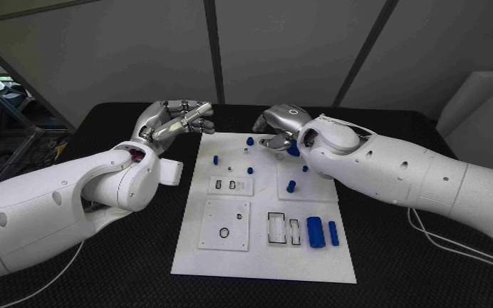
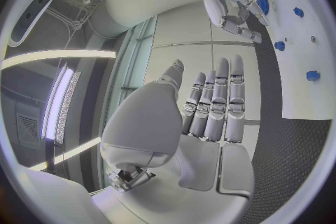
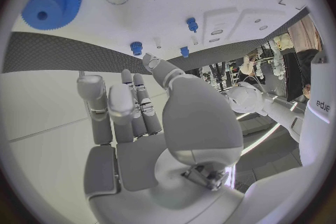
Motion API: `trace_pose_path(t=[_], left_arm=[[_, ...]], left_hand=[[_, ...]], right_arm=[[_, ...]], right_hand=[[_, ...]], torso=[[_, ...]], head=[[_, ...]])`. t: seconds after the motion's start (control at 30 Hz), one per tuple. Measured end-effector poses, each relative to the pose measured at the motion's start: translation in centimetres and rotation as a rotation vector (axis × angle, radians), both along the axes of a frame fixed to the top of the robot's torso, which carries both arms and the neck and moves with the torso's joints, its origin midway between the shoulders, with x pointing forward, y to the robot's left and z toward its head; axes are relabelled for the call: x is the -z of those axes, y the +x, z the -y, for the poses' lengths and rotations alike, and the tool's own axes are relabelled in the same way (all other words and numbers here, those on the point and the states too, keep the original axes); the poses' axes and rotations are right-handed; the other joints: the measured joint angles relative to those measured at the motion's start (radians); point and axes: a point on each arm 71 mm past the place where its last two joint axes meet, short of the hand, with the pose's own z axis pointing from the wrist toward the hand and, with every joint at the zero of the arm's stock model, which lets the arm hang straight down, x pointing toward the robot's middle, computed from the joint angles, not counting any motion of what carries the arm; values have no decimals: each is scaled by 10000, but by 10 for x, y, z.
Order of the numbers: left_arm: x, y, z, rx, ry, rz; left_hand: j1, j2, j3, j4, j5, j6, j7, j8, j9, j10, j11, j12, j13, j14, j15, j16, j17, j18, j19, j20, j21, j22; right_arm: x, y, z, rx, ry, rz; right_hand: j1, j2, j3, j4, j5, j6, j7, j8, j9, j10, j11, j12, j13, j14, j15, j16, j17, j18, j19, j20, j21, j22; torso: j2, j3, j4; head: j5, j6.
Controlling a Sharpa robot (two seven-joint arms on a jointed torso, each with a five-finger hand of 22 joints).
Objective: Assemble the parts on the task board
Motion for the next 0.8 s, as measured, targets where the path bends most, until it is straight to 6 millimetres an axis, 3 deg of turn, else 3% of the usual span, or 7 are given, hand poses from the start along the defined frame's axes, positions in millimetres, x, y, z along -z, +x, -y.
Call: trace_pose_path(t=[0.13, 0.27, 0.33, 0.43, 0.5, 0.6, 0.8], left_arm=[[1, 1, -2, -25, 15, -14], [1, 2, -3, -49, 31, -32], [1, 2, -3, -46, 32, -37], [1, 2, -3, -40, 33, -46], [1, 2, -3, -36, 34, -52], [1, 2, -3, -18, 30, -60], [2, 2, -1, 9, 24, -74]], left_hand=[[0, 0, 0, 0, 0, 0, 0, 0, 0, 0, -1, 0, 1, 0, 0, 0, 0, 1, 0, 0, 0, 0], [0, 0, -3, -3, 0, 0, 0, 1, 0, 0, -1, 0, 1, 0, 0, 0, 39, 0, 0, 0, 0, 0], [0, 0, -41, -41, 0, 1, -1, 0, 0, 28, -29, 0, 11, 0, 0, 0, 64, 1, 0, 0, 5, 0], [3, 3, -56, -57, 0, 39, -39, -19, 0, 266, -71, 0, 54, 66, -66, 18, 160, 0, 1, 0, 120, 42], [28, 28, -69, -69, 0, 61, -61, -48, 0, 399, -117, 76, 91, 189, -115, 138, 256, 1, 64, -63, 221, 93], [53, 53, -69, -69, 0, 74, -74, -48, 0, 433, -151, 77, 107, 200, -126, 182, 335, 1, 94, -93, 266, 116], [12, 94, -96, -96, 0, 75, -75, -84, 0, 467, -117, 77, 107, 233, -159, 255, 384, 0, 94, -92, 312, 141]], right_arm=[[-12, -7, 26, 291, 700, -220], [-19, -12, 53, 777, 1312, -733], [-19, -12, 67, 1111, 1503, -1045], [-16, -10, 83, 1583, 1698, -1566], [-14, -8, 88, 1798, 1749, -1864], [-10, -4, 96, 2121, 1747, -2303], [-3, 2, 99, 2433, 1583, -2924]], right_hand=[[-340, -92, -94, 285, 144, 377, -9, 114, 46, 1273, -197, 569, 189, 50, -136, 306, 417, 0, 336, -83, 270, 479], [-683, -435, -614, 489, 392, 303, -270, 114, 24, 2948, -601, 1735, 910, 45, -496, 804, 1160, -10, 838, -341, 656, 1187], [-675, -563, -1115, 631, 544, 171, -402, 155, 15, 3176, -752, 3083, 2189, 34, -610, 1304, 1915, -185, 1131, -516, 898, 1608], [-516, -512, -1907, 974, 902, -182, -436, 318, 15, 3284, -693, 7390, 6830, 49, -616, 2197, 3320, -353, 1607, -459, 1305, 2360], [-326, -373, -2368, 1283, 955, -421, -312, 496, 15, 3121, -618, 9756, 9372, 31, -530, 2624, 3652, -405, 1820, -426, 1510, 2749], [-217, -264, -2644, 1558, 990, -688, -205, 616, 15, 3366, -491, 11036, 10905, 25, -453, 2915, 3708, -405, 1956, -320, 1655, 3049], [-87, -271, -2902, 1816, 989, -982, -109, 725, 4, 3411, -475, 11464, 11502, 47, -404, 3036, 3708, -403, 1992, -284, 1726, 3178]], torso=[[-35, 6, -35], [-80, 17, -84], [-98, 26, -106], [-119, 41, -131], [-130, 48, -143], [-137, 54, -145], [-126, 63, -138]], head=[[-20, 40], [-52, 88], [-68, 101], [-74, 134], [-84, 143], [-116, 154], [-141, 133]])
